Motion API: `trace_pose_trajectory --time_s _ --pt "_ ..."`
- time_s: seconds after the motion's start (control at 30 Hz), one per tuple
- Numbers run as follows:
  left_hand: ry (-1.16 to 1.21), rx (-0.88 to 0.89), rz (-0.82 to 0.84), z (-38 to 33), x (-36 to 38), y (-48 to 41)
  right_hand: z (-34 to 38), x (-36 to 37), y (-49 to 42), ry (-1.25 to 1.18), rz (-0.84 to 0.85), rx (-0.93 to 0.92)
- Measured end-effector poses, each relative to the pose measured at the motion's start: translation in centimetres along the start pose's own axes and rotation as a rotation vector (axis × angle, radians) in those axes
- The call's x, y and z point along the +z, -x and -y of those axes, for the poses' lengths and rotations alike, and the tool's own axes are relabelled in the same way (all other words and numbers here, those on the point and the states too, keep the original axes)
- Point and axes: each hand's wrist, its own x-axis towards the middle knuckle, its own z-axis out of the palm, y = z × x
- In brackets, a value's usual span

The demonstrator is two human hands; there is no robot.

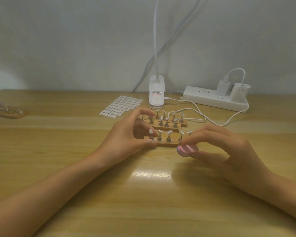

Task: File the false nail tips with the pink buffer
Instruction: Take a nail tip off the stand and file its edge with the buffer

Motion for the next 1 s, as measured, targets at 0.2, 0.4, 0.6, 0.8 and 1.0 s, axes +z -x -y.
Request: trace_pose_trajectory --time_s 0.2,0.4,0.6,0.8,1.0 --pt "-0.045 0.006 0.042 0.0 -0.7 0.4 0.1 0.1 -0.1 0.01 0.009 -0.014" --pt "-0.065 0.052 -0.028 -0.4 1.0 -0.1 0.0 0.3 -0.1 0.034 0.03 -0.027" --pt "-0.203 0.212 -0.08 -1.0 1.0 0.5 -0.1 0.2 0.0 0.028 0.029 -0.034" --pt "-0.389 0.419 -0.242 -1.5 1.2 1.6 -0.3 0.1 0.0 0.01 -0.015 -0.029" --pt "0.075 0.543 -0.155 -2.8 1.3 3.0 0.0 0.0 0.0 0.032 -0.043 -0.034"
